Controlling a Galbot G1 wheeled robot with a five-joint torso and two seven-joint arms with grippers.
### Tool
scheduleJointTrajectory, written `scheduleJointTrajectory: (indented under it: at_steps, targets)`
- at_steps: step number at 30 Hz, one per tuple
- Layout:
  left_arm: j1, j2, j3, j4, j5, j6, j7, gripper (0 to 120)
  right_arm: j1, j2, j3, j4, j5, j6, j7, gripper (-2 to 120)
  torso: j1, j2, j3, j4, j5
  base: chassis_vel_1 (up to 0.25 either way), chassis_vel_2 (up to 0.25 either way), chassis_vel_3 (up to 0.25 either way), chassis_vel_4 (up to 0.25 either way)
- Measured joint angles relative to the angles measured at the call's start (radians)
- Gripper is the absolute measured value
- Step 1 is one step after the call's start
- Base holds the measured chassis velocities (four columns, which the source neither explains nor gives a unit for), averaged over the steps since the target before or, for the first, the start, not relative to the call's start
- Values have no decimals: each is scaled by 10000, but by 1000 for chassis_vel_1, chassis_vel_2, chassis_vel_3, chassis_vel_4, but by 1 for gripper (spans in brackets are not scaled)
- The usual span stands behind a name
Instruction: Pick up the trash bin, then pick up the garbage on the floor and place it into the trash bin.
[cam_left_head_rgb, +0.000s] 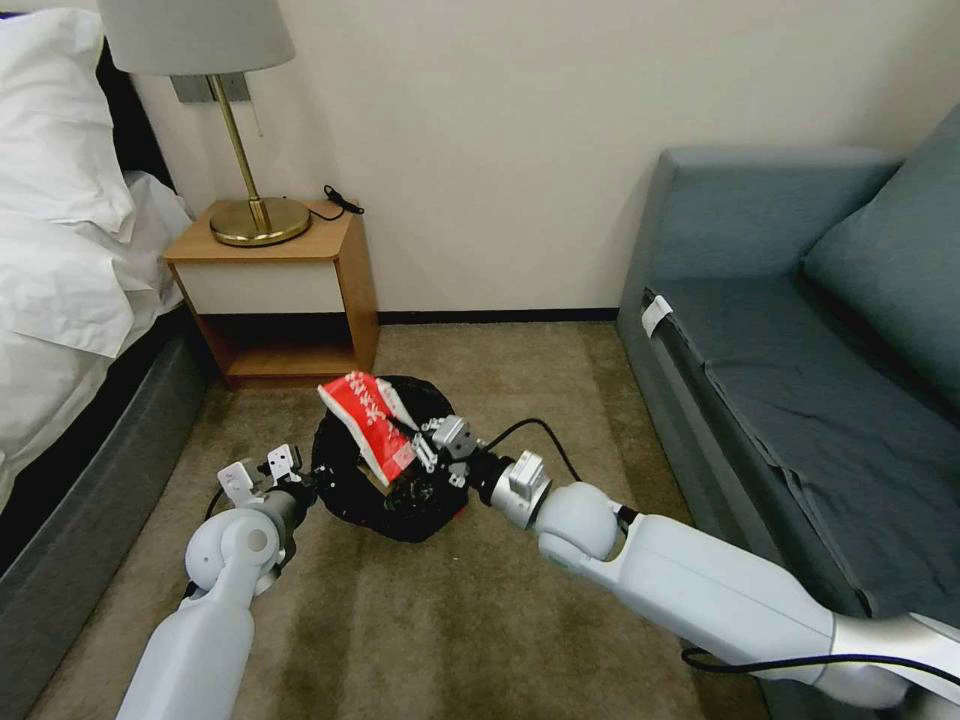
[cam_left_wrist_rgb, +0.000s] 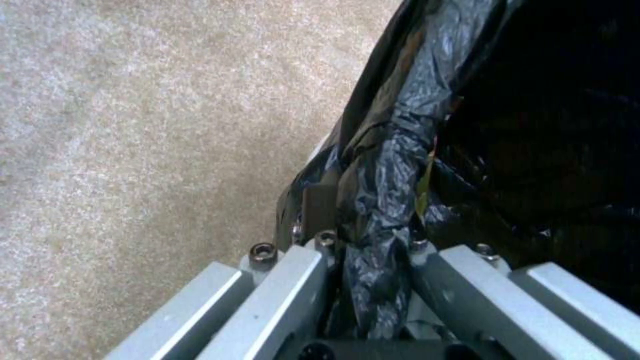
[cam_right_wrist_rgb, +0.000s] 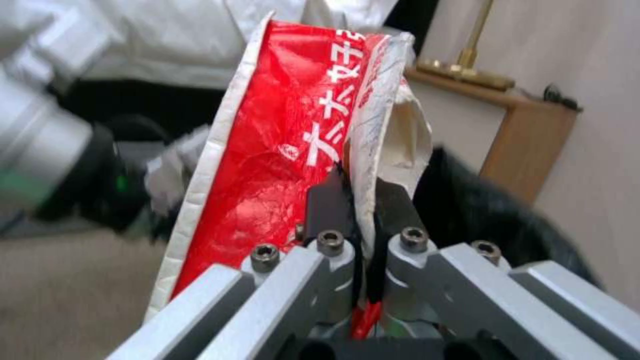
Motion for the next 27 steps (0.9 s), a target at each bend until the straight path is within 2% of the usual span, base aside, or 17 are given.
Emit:
scheduleJointTrajectory:
  at_steps: [7, 15, 19, 20, 21, 22, 23, 27]
  targets:
    - [70, -24, -95, -43, -4, 6, -3, 0, -40, 273, -96, -513, -246, 142, -192, 0, 0, -1, 0, 0, 0, 0, 0, 0, 0]
    - [158, 18, -137, -180, -187, 19, -43, 0, 30, 1126, -177, -1182, -548, 213, -217, 1, 0, 0, 0, 2, 1, 0, 0, 0, 0]
    - [167, 46, -168, -202, -234, 20, -65, 0, 58, 1155, -184, -1252, -635, 194, -190, 12, 0, 0, 0, 2, 1, 0, 0, 0, 0]
    - [167, 57, -185, -211, -246, 21, -70, 0, 59, 1078, -183, -1239, -662, 164, -180, 19, 0, 0, 0, 1, 1, 0, 0, 0, 0]
    - [167, 57, -185, -211, -246, 21, -70, 0, 59, 1078, -183, -1239, -662, 164, -180, 19, 0, 0, 0, 1, 1, 0, 0, 0, 0]
    - [160, 59, -200, -213, -264, 21, -91, 0, 58, 971, -183, -1181, -721, 89, -166, 26, 0, 0, 0, 0, 1, 0, 0, 0, 0]
    - [160, 59, -200, -213, -264, 21, -91, 0, 58, 971, -183, -1181, -721, 89, -166, 26, 0, 0, 0, 0, 1, 0, 0, 0, 0]
    - [125, 80, -203, -213, -293, 22, -112, 0, 57, 872, -166, -1124, -826, 65, -165, 42, 0, 0, 0, -1, 1, 0, 0, 0, 0]
